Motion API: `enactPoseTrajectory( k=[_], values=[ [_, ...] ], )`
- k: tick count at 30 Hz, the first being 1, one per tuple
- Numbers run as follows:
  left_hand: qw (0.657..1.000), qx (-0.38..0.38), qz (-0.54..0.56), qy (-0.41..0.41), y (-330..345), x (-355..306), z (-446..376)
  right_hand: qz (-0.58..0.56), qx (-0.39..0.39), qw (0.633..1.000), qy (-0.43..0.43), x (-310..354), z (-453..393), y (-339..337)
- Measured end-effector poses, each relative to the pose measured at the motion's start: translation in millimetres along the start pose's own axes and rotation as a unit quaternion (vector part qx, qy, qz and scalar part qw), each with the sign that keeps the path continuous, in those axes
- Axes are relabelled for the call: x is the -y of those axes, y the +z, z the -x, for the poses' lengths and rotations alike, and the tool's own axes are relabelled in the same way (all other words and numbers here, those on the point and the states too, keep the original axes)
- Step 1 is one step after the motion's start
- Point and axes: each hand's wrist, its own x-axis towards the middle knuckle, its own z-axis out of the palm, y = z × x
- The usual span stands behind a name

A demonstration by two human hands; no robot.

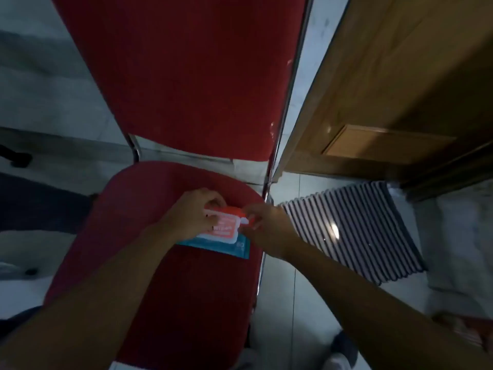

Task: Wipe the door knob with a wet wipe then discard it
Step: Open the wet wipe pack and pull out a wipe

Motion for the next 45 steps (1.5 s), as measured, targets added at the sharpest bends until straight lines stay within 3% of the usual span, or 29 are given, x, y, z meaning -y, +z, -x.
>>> enactPoseTrajectory(
  k=[4,11,18,22,28,34,39,45],
  values=[
    [0.997,0.021,-0.068,0.03,15.1,33.1,-0.8,0.018,-0.012,1.0,0.006,-7.7,-16.7,26.5],
    [0.994,0.039,-0.083,0.066,28.1,54.2,-0.3,0.034,-0.028,0.999,-0.017,-22.2,-18.0,55.8],
    [0.996,-0.015,-0.045,0.079,30.5,50.3,-3.9,0.037,-0.034,0.999,0.007,-30.6,-21.7,48.9],
    [0.993,0.042,-0.078,0.074,27.5,49.5,-9.5,0.039,-0.038,0.998,0.0,-34.9,-23.3,45.2],
    [0.982,0.026,-0.129,0.134,28.1,54.8,-6.2,0.015,-0.049,0.999,0.005,-35.7,-18.6,48.1],
    [0.991,-0.12,0.044,0.047,31.7,42.7,-9.9,-0.027,-0.05,0.998,0.031,-35.9,-21.1,45.3],
    [0.949,-0.266,0.159,-0.059,39.0,45.7,-22.4,-0.027,-0.048,0.998,0.03,-37.8,-21.9,50.8],
    [0.975,-0.195,0.089,-0.061,59.6,37.3,-10.0,-0.011,-0.031,0.999,0.028,-39.9,-24.3,50.4]
  ],
)
